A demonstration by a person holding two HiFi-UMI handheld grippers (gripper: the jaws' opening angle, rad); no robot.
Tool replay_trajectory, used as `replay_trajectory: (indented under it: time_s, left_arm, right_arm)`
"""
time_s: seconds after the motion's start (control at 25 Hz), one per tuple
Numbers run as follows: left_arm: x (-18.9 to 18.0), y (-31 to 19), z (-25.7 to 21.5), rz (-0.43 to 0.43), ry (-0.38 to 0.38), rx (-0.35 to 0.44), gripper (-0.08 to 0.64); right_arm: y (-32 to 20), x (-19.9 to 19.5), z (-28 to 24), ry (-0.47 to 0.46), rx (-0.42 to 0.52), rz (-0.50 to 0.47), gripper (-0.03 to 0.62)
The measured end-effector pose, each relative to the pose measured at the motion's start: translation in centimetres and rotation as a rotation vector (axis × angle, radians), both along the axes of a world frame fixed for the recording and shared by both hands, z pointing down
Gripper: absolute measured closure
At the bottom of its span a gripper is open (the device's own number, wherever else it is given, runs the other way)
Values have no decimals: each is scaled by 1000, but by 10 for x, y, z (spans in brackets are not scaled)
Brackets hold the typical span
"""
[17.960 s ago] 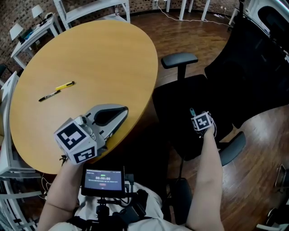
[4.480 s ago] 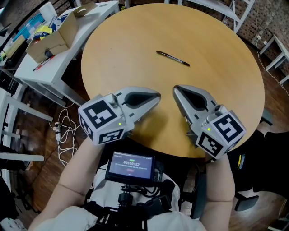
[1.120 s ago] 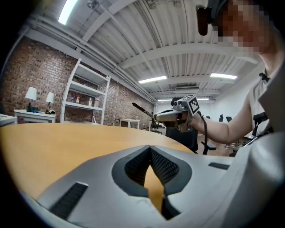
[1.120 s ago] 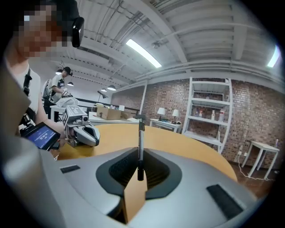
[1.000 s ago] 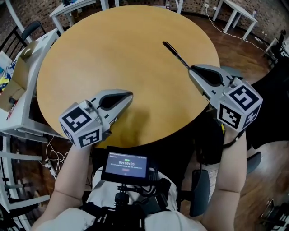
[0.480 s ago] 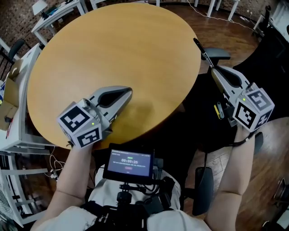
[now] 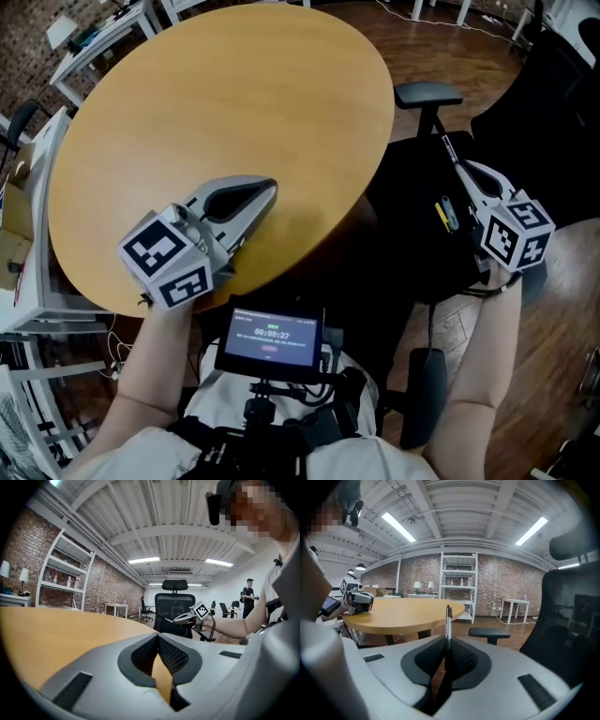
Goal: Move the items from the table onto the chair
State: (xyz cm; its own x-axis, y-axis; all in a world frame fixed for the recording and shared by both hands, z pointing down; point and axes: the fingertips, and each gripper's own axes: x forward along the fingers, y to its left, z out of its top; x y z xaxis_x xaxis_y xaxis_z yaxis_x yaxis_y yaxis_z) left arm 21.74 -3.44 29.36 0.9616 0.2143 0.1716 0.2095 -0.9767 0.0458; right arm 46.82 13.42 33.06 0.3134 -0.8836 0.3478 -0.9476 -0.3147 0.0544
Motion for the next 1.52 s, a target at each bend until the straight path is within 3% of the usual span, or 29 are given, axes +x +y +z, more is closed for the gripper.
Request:
replay_trajectory:
  time_s: [0.2,0.4,0.64,0.96,1.08,1.16,1.32,1.48,1.52]
  left_arm:
    - [4,3,-1,19,5,-5,551]
    - [7,9,4,31,-4,3,551]
    - [21,23,0,40,1,8,551]
    - [23,27,-4,43,3,12,551]
    - [22,28,-5,43,3,13,551]
    - [22,28,-5,44,3,14,551]
    - [24,27,-3,37,-2,13,551]
    - [28,27,-5,45,4,8,551]
    - [27,27,-4,46,3,8,551]
  right_arm:
    - [18,15,47,-35,-77,85,548]
    - [39,35,130,-83,-201,184,548]
    - [90,67,241,-130,-438,324,548]
    - [110,75,299,-109,-608,344,545]
    - [111,77,303,-92,-618,355,541]
    - [109,79,296,-56,-610,362,465]
    - [110,84,281,-11,-604,383,457]
    - [100,85,238,13,-494,392,460]
    - [94,84,221,32,-453,395,496]
